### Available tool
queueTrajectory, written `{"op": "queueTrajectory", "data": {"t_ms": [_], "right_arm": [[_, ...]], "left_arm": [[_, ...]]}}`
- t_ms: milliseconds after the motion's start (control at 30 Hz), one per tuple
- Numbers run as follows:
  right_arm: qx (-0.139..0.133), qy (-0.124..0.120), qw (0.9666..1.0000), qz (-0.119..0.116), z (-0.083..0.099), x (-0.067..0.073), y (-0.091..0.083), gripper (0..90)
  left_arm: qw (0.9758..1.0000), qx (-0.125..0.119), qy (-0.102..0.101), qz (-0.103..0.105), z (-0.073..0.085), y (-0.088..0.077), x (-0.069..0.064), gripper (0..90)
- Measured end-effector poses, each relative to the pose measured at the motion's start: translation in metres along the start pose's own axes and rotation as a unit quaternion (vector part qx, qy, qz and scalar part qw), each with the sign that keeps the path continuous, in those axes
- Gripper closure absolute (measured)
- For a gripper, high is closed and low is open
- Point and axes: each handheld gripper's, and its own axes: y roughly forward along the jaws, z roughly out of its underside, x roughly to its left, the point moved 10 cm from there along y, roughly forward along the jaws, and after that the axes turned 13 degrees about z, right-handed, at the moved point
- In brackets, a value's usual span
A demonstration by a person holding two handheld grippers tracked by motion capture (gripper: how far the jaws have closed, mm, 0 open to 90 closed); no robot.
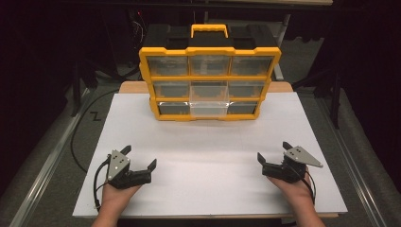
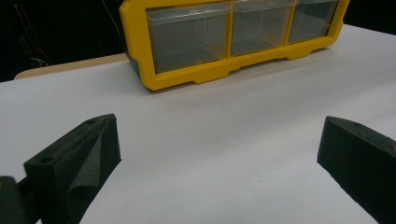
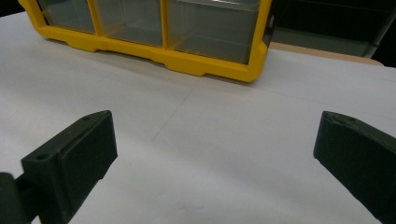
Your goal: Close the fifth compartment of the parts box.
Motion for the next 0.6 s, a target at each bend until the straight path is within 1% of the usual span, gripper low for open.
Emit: {"op": "queueTrajectory", "data": {"t_ms": [33,167,233,333,600], "right_arm": [[-0.003,-0.004,1.0,-0.001,-0.002,0.005,0.004,1.1],[-0.005,-0.009,0.9999,-0.007,-0.006,0.014,0.008,1.1],[-0.006,-0.018,0.9998,-0.01,-0.007,0.019,0.011,1.1],[-0.007,-0.022,0.9996,-0.015,-0.009,0.026,0.012,1.1],[-0.014,-0.021,0.9992,-0.03,-0.016,0.042,0.015,1.1]], "left_arm": [[1.0,0.0,0.0,0.0,0.0,0.0,0.0,0.1],[1.0,0.003,0.001,-0.001,0.0,0.001,0.0,0.1],[1.0,0.005,0.002,-0.001,0.001,0.001,0.001,0.1],[1.0,0.006,0.005,-0.003,0.001,0.001,0.001,0.1],[0.9999,0.007,0.007,-0.003,0.001,0.001,0.001,0.1]]}}
